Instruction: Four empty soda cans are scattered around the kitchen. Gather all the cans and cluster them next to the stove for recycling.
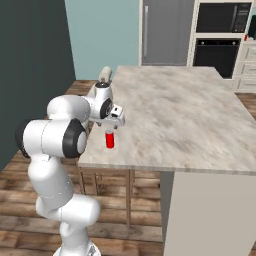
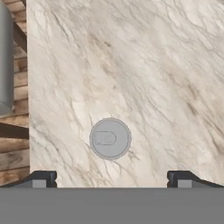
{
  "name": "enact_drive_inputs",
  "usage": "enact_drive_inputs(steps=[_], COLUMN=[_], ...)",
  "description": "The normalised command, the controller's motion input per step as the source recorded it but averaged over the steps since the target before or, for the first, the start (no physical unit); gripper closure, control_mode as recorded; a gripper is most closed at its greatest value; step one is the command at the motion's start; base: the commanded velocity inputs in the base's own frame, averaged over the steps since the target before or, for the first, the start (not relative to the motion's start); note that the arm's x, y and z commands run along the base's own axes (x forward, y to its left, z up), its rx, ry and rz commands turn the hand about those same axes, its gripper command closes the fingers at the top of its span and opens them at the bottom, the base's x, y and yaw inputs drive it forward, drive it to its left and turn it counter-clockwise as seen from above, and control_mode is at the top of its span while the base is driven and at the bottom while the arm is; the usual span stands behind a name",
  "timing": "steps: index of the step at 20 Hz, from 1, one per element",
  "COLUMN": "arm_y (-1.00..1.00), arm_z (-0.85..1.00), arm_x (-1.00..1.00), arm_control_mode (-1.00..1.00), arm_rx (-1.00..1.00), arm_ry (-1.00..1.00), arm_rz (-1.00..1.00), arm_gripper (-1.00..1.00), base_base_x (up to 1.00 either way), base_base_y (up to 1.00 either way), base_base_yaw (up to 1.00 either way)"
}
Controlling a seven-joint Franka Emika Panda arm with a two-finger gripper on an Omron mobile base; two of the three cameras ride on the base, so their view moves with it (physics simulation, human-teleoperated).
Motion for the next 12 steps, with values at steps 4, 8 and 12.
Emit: enact_drive_inputs(steps=[4, 8, 12], arm_y=[0.00, 0.00, 0.01], arm_z=[-0.28, -0.34, -0.22], arm_x=[0.00, 0.00, 0.05], arm_control_mode=[-1.00, -1.00, -1.00], arm_rx=[-0.02, 0.00, 0.00], arm_ry=[0.03, 0.04, 0.01], arm_rz=[0.00, 0.00, 0.00], arm_gripper=[-1.00, -1.00, -1.00], base_base_x=[0.00, 0.00, 0.00], base_base_y=[0.00, 0.00, 0.00], base_base_yaw=[0.00, 0.00, 0.00])
